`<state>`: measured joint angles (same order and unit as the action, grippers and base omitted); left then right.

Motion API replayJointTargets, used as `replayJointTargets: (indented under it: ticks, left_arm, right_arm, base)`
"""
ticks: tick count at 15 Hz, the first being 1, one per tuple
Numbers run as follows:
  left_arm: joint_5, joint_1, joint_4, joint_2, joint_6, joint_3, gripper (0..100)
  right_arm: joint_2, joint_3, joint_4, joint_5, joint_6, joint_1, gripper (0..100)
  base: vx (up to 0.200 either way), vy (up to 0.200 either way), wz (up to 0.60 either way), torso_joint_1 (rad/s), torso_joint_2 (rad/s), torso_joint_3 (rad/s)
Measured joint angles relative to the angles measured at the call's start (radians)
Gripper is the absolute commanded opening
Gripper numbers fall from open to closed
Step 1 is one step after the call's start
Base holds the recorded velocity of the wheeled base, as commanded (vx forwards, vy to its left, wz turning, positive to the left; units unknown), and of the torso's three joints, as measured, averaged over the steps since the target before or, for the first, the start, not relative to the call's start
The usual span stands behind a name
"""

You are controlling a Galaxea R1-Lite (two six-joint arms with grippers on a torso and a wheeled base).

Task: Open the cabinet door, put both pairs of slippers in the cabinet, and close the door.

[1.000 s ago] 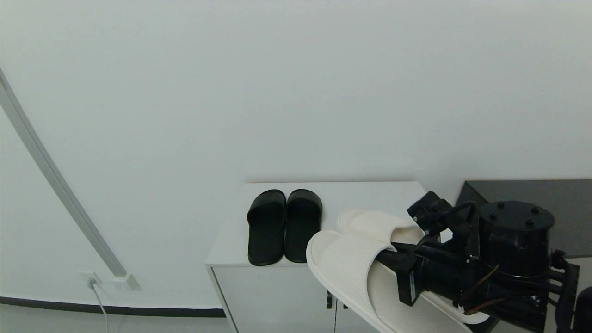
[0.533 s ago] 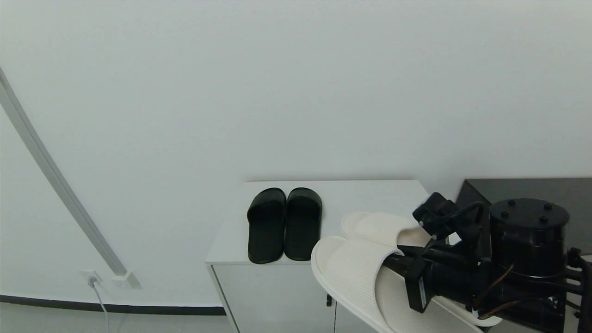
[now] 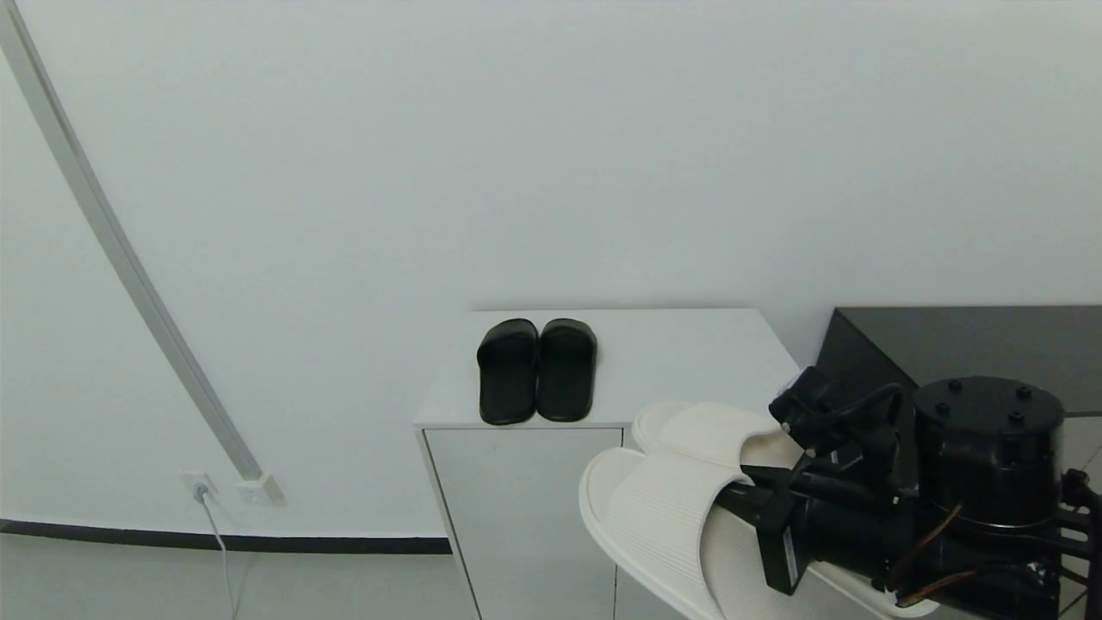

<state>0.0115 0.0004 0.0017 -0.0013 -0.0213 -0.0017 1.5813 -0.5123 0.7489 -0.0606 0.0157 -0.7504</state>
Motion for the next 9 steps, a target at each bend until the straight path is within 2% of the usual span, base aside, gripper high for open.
replayJointTargets:
  ticks: [9]
  left_arm:
    - [0.000,0.001,0.000,0.000,0.006,0.000,0]
  right_arm:
    - [-0.001,0.022,0.006,0.001,0.018,0.014,0]
  base:
    - [0.000,0.000,0.00,0.000,0.00,0.000]
